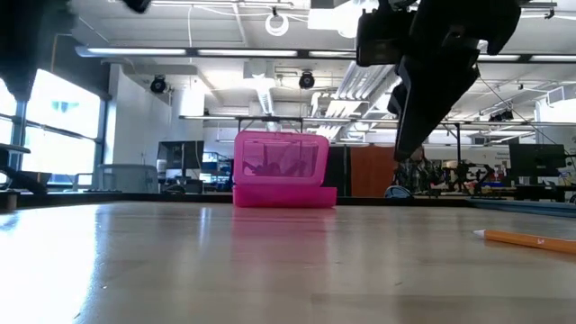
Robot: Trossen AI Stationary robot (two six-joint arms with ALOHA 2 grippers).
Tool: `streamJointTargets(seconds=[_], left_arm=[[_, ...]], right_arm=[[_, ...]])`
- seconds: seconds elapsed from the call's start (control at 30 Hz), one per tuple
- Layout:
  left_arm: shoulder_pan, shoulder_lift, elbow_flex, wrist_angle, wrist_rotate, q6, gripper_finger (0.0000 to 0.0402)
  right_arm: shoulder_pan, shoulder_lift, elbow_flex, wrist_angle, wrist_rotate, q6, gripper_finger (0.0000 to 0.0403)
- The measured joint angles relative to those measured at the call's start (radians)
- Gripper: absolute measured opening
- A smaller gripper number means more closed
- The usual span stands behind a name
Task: Pick & place school supplies into a supply box
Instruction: Put the bottom left green crayon into the pink supply box
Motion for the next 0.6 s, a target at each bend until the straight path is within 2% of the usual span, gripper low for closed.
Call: streamJointTargets(seconds=[0.13, 0.3, 0.47, 0.6], left_arm=[[-0.051, 0.0, -0.065, 0.04, 0.017, -0.161, 0.0147], [-0.054, 0.0, -0.13, 0.155, 0.079, -0.284, 0.0175], [-0.054, 0.0, -0.218, 0.341, 0.084, -0.308, 0.0174], [-0.054, 0.0, -0.27, 0.374, 0.092, -0.336, 0.0162]], right_arm=[[0.0, 0.0, 0.0, 0.0, 0.047, -0.017, 0.0114], [-0.002, 0.0, 0.0, 0.0, 0.026, -0.063, 0.0114], [-0.001, 0.0, 0.0, 0.0, 0.017, -0.066, 0.0114], [-0.002, 0.0, 0.0, 0.0, 0.017, -0.065, 0.0114]])
